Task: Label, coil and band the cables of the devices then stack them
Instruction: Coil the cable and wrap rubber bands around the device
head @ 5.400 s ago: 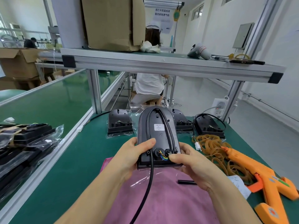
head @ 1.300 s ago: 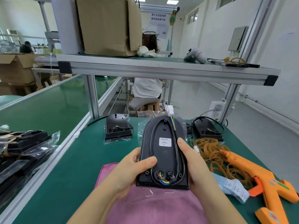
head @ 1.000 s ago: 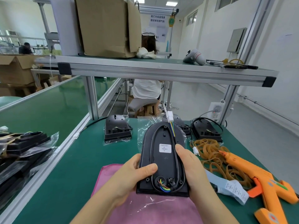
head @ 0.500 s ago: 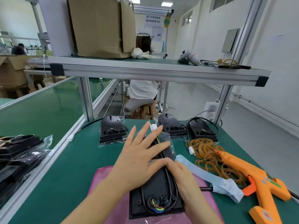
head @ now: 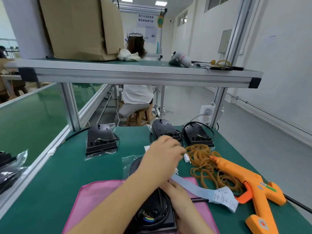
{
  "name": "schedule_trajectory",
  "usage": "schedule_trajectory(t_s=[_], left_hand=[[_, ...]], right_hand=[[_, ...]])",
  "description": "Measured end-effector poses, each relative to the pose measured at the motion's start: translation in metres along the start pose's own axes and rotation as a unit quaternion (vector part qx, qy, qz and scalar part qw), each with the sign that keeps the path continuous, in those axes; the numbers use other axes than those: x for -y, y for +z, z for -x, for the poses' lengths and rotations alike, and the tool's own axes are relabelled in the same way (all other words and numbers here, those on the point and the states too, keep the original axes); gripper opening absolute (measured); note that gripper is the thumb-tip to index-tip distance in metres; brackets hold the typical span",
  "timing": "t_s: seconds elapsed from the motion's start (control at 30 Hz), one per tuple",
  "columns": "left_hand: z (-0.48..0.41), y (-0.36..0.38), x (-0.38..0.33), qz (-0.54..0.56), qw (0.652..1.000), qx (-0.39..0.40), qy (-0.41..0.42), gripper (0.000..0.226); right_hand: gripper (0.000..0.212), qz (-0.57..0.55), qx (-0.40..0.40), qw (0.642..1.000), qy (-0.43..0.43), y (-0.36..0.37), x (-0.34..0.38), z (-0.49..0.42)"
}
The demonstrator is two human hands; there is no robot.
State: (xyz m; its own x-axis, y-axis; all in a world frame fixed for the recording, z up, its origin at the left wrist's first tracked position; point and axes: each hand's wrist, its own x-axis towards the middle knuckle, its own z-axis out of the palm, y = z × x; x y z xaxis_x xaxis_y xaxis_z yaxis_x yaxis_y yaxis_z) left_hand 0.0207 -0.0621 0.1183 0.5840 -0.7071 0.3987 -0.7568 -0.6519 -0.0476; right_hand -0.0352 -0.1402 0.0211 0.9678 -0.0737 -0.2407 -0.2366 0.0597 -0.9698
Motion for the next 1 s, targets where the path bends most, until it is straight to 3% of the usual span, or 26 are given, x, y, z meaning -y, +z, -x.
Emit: schedule_trajectory(t_s=[0.13,0.23,0.33,0.43,0.7,0.8,0.9,1.0], left_hand=[[-0.059,0.015,-0.046,-0.012,0.971,0.228,0.071,0.04],[-0.081,0.036,-0.065,-0.017,0.947,0.319,0.039,0.035],[-0.091,0.062,-0.06,0.018,0.958,0.282,-0.056,0.029],[-0.097,0.09,-0.05,0.076,0.943,0.288,-0.15,0.025],[-0.103,0.113,-0.048,0.08,0.953,0.258,-0.137,0.016],[-0.107,0.096,-0.043,0.156,0.95,0.22,-0.157,0.011],[-0.106,0.065,-0.031,0.325,0.909,0.187,-0.183,0.015],[-0.094,0.025,-0.005,0.494,0.835,0.125,-0.208,0.014]], right_hand=[[0.01,0.154,0.001,0.988,-0.003,-0.042,-0.011,-0.035],[0.034,0.304,-0.026,0.951,0.047,-0.156,0.011,-0.088],[0.023,0.397,-0.031,0.916,0.056,-0.226,0.017,-0.12],[0.026,0.462,-0.04,0.886,0.019,-0.233,0.007,-0.135],[0.026,0.477,-0.027,0.878,0.035,-0.248,-0.003,-0.15],[0.025,0.452,-0.011,0.888,0.077,-0.25,-0.006,-0.154],[0.043,0.435,-0.017,0.893,0.115,-0.233,0.015,-0.136],[0.048,0.395,-0.043,0.914,0.087,-0.203,0.03,-0.112]])
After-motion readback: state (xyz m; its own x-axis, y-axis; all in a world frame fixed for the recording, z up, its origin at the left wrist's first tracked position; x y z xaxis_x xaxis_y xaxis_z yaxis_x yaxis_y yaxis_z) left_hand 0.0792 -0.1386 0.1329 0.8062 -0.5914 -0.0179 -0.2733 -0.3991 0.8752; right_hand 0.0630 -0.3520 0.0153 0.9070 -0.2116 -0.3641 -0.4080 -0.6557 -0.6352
